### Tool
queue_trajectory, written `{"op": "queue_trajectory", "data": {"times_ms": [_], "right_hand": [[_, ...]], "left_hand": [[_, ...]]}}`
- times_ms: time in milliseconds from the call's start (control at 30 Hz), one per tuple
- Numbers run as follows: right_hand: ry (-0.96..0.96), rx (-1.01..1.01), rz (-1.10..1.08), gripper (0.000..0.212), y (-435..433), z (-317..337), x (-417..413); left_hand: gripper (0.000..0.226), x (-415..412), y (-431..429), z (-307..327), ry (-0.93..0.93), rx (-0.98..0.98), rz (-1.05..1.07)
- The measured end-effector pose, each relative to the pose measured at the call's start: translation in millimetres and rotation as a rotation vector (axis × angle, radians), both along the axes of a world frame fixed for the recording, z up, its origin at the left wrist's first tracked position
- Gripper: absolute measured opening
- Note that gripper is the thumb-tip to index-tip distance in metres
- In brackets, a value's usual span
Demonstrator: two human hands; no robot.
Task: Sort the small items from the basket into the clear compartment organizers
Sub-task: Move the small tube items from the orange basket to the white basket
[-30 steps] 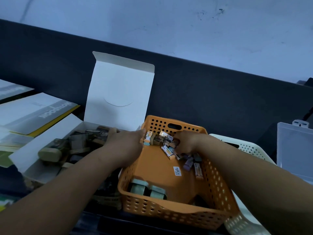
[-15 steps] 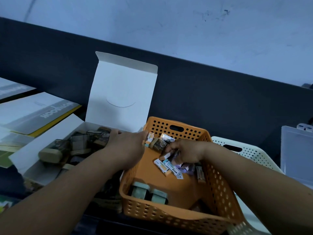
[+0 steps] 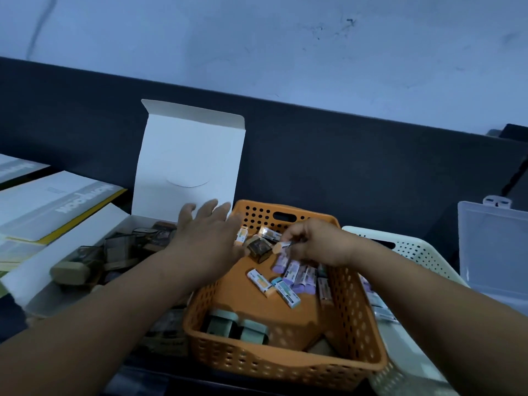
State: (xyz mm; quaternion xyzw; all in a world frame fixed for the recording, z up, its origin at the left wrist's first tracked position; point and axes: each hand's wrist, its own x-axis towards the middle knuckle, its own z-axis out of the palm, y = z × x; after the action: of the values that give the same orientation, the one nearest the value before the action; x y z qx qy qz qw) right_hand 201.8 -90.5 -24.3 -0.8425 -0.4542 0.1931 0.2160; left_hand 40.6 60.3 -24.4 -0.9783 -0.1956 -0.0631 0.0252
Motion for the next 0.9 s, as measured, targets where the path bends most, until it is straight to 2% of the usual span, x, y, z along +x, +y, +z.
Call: {"op": "queue_trajectory", "data": {"times_ms": [67,133,267,400,467,567,633,800,900], "right_hand": [[0.027,0.108,-0.017,0.008,-12,6,2],[0.025,0.228,-0.051,0.006,-26,14,7],[0.021,0.353,-0.186,0.005,-65,24,18],[-0.069,0.268,-0.352,0.005,-107,14,32],[-0.089,0.182,-0.429,0.011,-120,6,39],[-0.133,0.038,-0.478,0.034,-131,-1,42],[-0.133,0.028,-0.480,0.044,-133,-2,41],[-0.183,0.051,-0.455,0.051,-130,4,36],[-0.177,0.050,-0.429,0.050,-126,8,32]], "left_hand": [[0.061,9,-11,4,-0.031,-0.019,-0.076],[0.047,21,-23,4,-0.014,-0.038,-0.183],[0.040,37,-39,-5,0.185,-0.090,-0.311],[0.046,48,-48,-13,0.407,-0.030,-0.272],[0.043,51,-49,-18,0.451,-0.015,-0.242],[0.033,51,-49,-18,0.458,0.026,-0.240],[0.031,50,-51,-13,0.482,0.014,-0.259],[0.023,50,-63,-7,0.418,0.032,-0.347],[0.037,52,-74,-12,0.426,-0.013,-0.356]]}}
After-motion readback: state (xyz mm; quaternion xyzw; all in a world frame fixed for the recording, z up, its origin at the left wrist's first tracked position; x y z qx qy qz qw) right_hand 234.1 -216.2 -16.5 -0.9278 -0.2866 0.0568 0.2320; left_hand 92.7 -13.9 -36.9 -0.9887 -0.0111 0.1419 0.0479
